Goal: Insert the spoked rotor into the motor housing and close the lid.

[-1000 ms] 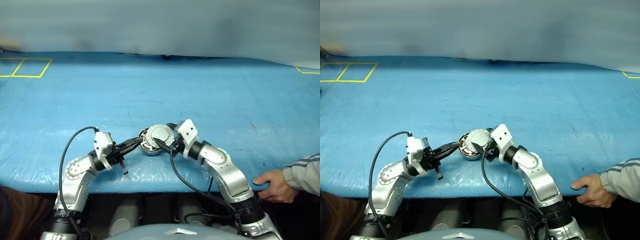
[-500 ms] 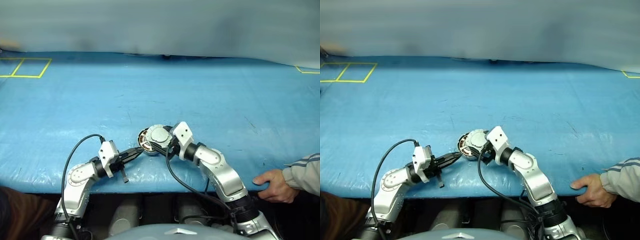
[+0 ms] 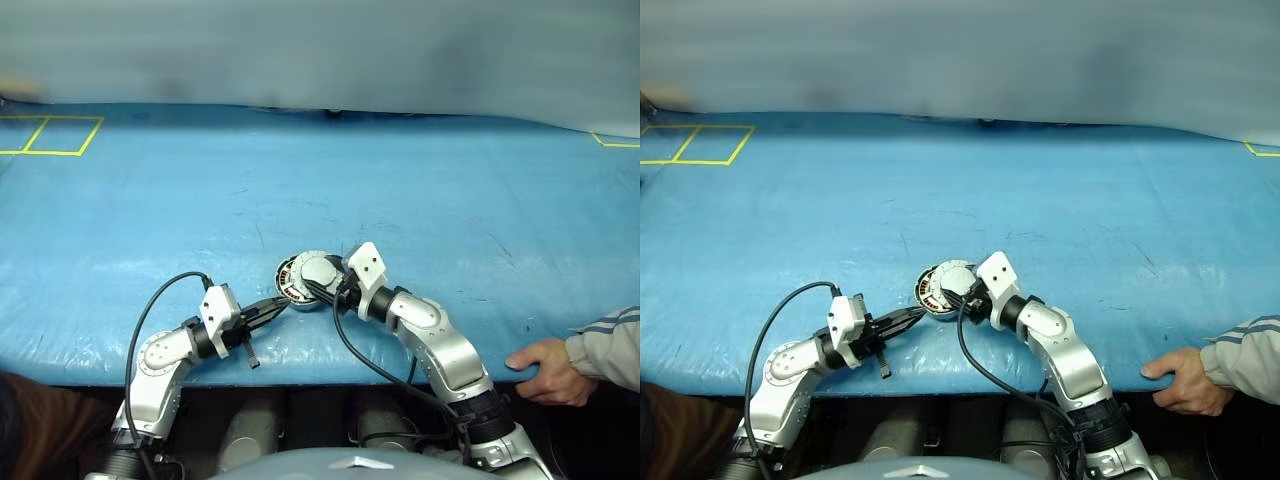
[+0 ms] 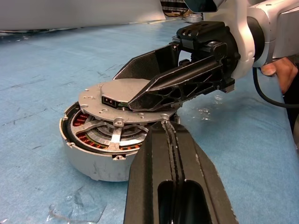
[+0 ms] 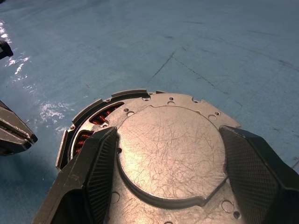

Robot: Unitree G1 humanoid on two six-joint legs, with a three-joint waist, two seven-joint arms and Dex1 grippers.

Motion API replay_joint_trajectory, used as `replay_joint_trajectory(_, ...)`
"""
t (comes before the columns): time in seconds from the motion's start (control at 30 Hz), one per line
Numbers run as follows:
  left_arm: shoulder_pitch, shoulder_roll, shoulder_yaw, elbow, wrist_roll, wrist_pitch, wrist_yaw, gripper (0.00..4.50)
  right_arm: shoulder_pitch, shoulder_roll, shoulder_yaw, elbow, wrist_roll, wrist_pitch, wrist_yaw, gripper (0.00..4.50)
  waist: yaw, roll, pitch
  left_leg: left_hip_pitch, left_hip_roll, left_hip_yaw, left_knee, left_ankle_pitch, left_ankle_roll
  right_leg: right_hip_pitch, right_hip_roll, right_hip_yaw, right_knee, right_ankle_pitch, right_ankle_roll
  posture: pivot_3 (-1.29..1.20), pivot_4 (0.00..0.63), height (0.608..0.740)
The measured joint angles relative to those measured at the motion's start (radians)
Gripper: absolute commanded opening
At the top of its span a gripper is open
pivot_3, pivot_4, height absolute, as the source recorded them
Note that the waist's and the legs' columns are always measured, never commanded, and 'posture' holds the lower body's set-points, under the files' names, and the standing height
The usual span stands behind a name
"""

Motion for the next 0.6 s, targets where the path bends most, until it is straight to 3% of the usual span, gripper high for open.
replay_joint_trajectory(0.6, 0.005, 0.014, -0.001, 0.013, 0.021, -0.007, 0.006, 0.0, -0.01, 0.064, 0.049, -0.117, -0.006, 0.186, -0.105, 3.1, -0.003, 0.001, 0.0, -0.001, 0.0, 0.0, -0.002, 0.0, 0.0, -0.002, 0.0, 0.0, 0.0, 0.0, 0.0, 0.0, 0.15, 0.74)
